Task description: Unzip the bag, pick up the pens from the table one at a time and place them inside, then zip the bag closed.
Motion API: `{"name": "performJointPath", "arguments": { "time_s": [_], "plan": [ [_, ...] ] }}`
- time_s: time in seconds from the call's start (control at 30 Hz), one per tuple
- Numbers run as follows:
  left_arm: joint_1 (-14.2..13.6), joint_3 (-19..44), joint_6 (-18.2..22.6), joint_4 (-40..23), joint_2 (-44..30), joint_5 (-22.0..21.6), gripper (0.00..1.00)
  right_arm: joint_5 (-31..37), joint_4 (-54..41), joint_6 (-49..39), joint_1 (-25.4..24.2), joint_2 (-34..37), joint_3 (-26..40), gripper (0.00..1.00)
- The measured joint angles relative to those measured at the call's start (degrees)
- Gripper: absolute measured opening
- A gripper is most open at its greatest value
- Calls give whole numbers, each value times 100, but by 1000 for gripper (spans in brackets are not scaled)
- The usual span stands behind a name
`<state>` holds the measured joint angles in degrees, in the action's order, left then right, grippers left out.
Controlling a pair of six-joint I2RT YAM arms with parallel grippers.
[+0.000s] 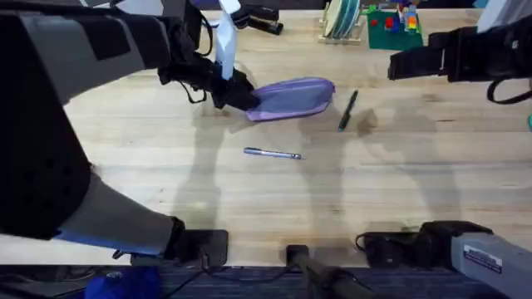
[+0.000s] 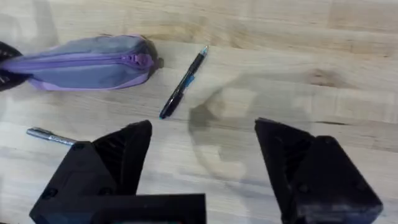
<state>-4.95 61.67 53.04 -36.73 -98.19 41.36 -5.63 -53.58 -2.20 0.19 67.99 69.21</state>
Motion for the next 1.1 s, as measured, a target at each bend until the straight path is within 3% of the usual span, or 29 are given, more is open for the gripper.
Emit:
{"name": "performJointPath", "arguments": {
  "time_s": [0.63, 0.87, 1.1],
  "plan": [
    [0, 0, 0, 15, 0, 2, 44, 6, 109, 0, 1, 1, 0, 996],
    [0, 0, -2, 60, 0, 4, 43, 307, 412, -35, 1, 0, 0, 996],
    [0, 0, -4, 85, 0, 4, 42, 614, 717, -1054, 0, 0, 0, 996]
  ]
}}
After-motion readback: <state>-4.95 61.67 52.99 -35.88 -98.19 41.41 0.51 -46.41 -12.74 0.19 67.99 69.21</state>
